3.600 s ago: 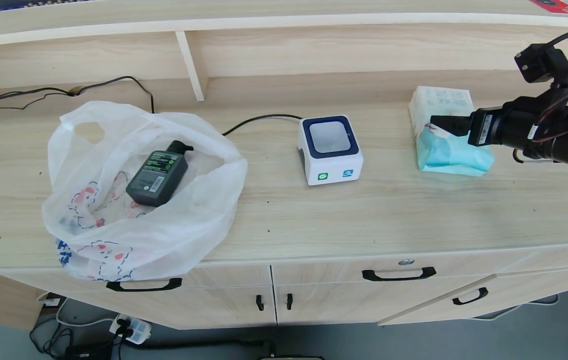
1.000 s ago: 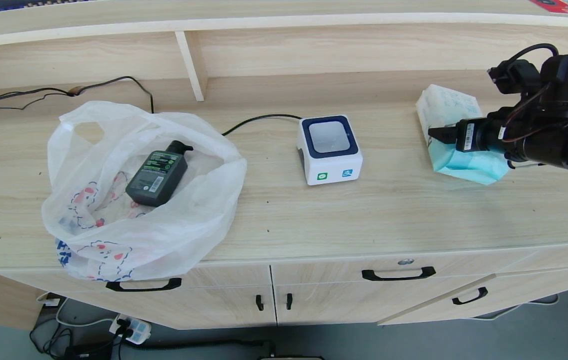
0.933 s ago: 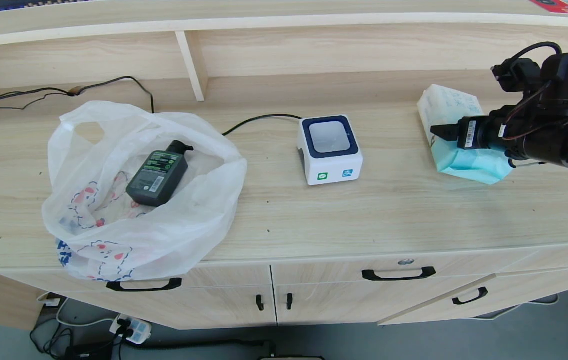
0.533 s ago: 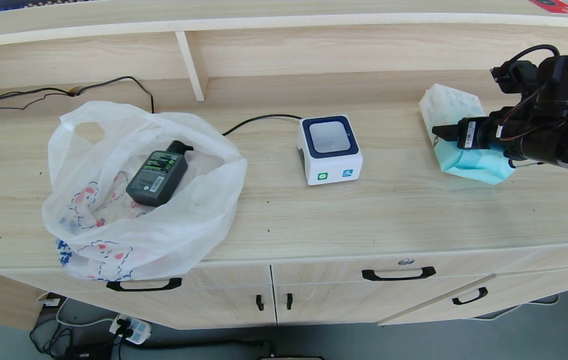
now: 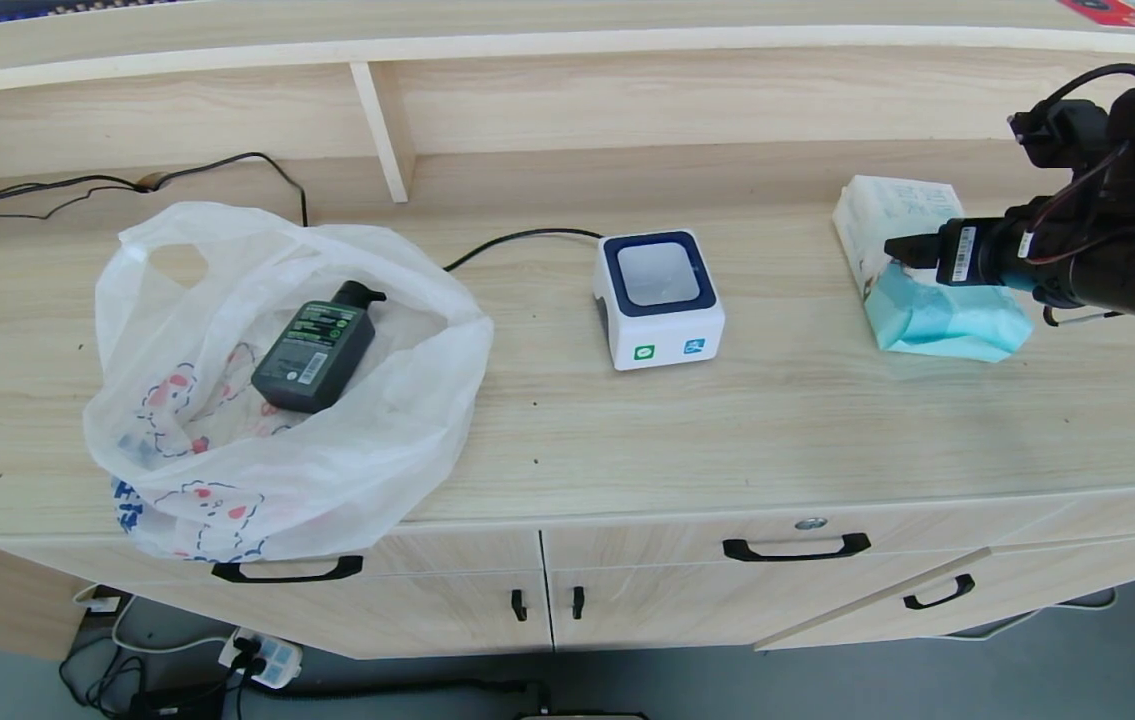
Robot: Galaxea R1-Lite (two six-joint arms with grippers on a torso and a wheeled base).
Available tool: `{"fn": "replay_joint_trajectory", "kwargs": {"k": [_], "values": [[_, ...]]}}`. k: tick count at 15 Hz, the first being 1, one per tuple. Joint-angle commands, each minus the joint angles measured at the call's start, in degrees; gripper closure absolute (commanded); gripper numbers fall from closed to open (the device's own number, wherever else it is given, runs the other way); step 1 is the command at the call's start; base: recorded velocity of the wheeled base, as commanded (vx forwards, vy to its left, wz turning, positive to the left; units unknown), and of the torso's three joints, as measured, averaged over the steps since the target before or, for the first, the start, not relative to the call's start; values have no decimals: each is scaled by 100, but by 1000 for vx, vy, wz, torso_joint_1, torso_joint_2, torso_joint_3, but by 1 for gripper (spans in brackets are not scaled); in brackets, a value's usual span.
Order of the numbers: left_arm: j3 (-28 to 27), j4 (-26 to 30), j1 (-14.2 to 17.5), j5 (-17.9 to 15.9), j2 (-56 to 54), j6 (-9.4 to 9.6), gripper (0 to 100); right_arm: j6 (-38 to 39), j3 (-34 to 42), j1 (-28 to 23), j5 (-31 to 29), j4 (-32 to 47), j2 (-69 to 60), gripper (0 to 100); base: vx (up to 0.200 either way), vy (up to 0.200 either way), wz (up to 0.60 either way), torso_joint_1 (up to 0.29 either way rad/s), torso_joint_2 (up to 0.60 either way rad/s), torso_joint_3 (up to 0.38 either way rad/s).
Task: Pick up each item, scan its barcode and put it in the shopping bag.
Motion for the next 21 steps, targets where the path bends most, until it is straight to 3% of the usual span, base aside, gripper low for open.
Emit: {"fn": "replay_joint_trajectory", "kwargs": {"k": [1, 5, 15, 21], "values": [[0, -1, -1, 0, 9, -5, 0, 5, 43, 68, 16, -41, 26, 0, 0, 0, 0, 0, 0, 0], [0, -1, -1, 0, 9, 4, 0, 5, -89, 226, 16, -24, 343, 0, 0, 0, 0, 0, 0, 0], [0, -1, -1, 0, 9, -5, 0, 58, -1100, -161, 148, 574, 440, 0, 0, 0, 0, 0, 0, 0], [0, -1, -1, 0, 9, 4, 0, 286, -854, -161, 156, 688, 519, 0, 0, 0, 0, 0, 0, 0]]}}
